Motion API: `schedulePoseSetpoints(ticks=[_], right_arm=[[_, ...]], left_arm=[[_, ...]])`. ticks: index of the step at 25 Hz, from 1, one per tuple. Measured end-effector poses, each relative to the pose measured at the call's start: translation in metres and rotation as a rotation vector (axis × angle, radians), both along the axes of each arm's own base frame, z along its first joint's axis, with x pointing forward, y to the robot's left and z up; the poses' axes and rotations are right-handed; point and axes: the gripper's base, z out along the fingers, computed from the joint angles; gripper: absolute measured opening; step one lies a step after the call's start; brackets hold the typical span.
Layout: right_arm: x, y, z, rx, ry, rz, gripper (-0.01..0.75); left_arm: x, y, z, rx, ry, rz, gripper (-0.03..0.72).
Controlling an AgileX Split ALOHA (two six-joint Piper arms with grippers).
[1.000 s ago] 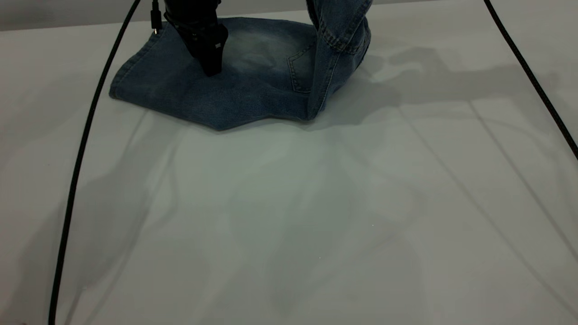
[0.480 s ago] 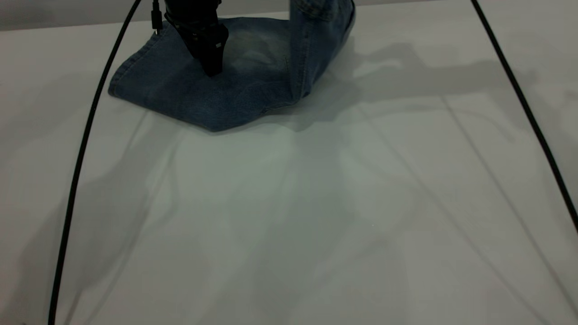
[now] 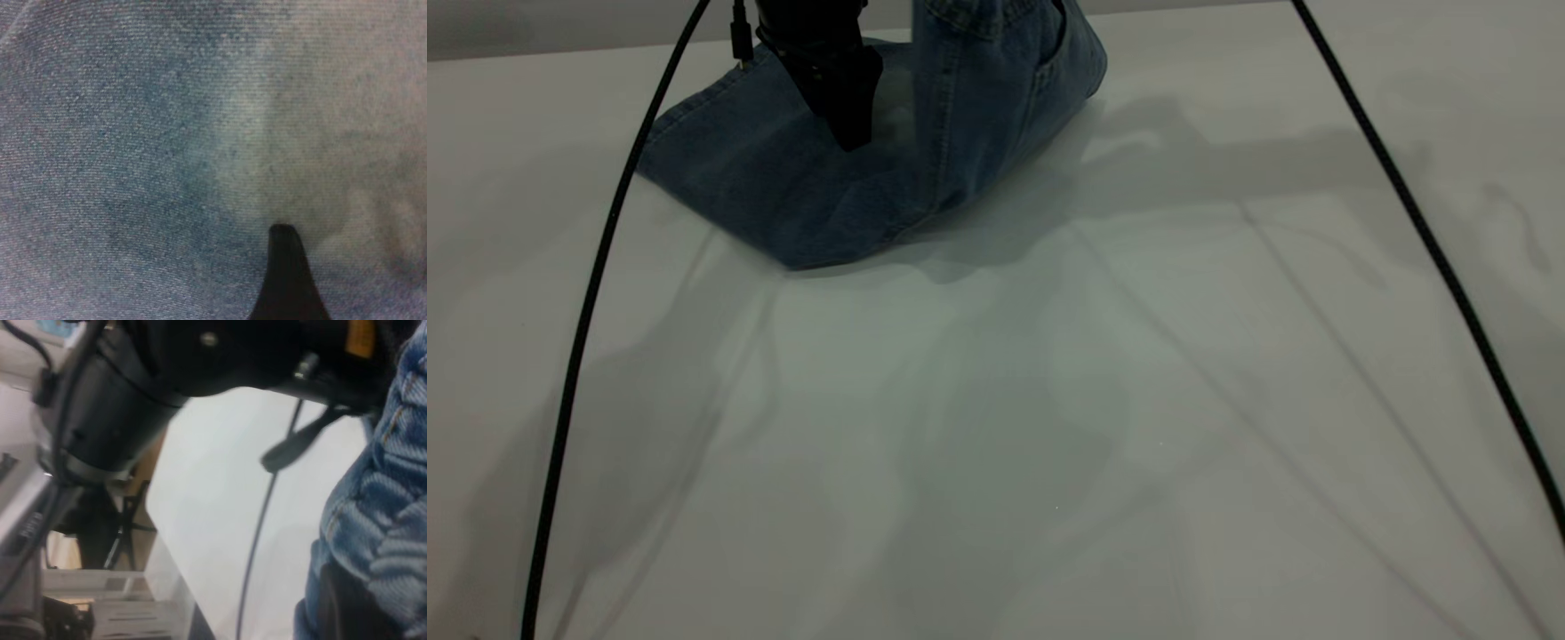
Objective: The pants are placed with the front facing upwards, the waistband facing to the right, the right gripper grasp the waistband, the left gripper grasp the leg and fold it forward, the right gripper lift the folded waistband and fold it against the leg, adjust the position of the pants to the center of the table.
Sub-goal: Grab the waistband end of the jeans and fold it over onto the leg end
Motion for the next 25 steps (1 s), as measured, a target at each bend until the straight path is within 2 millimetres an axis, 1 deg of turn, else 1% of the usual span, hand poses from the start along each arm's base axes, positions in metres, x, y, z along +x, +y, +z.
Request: schedulePoseSetpoints(ticks=[7,11,15,18,21,25], right_arm=[[0.000,0.007,0.008,0.036,-0.018,0.002,0.079],[0.003,0.012,0.013,0.072,-0.034,-0.028,0.079],[0.002,0.021,0.012,0.065,-0.060,-0.029,0.079],[0.003,0.021,0.012,0.062,-0.066,-0.041,0.079],[0.003,0.021,0.012,0.061,-0.068,-0.042,0.079],[0.003,0.021,0.012,0.061,-0.073,-0.040,0.079]], left_arm=[[0.000,0.000,0.000,0.000,0.000,0.000,0.440],[0.000,0.000,0.000,0.000,0.000,0.000,0.440],[0.000,0.000,0.000,0.000,-0.001,0.000,0.440],[0.000,0.000,0.001,-0.001,-0.003,0.000,0.440],[0.000,0.000,0.007,-0.004,-0.012,0.000,0.440],[0.001,0.001,0.021,-0.003,-0.041,0.007,0.440]])
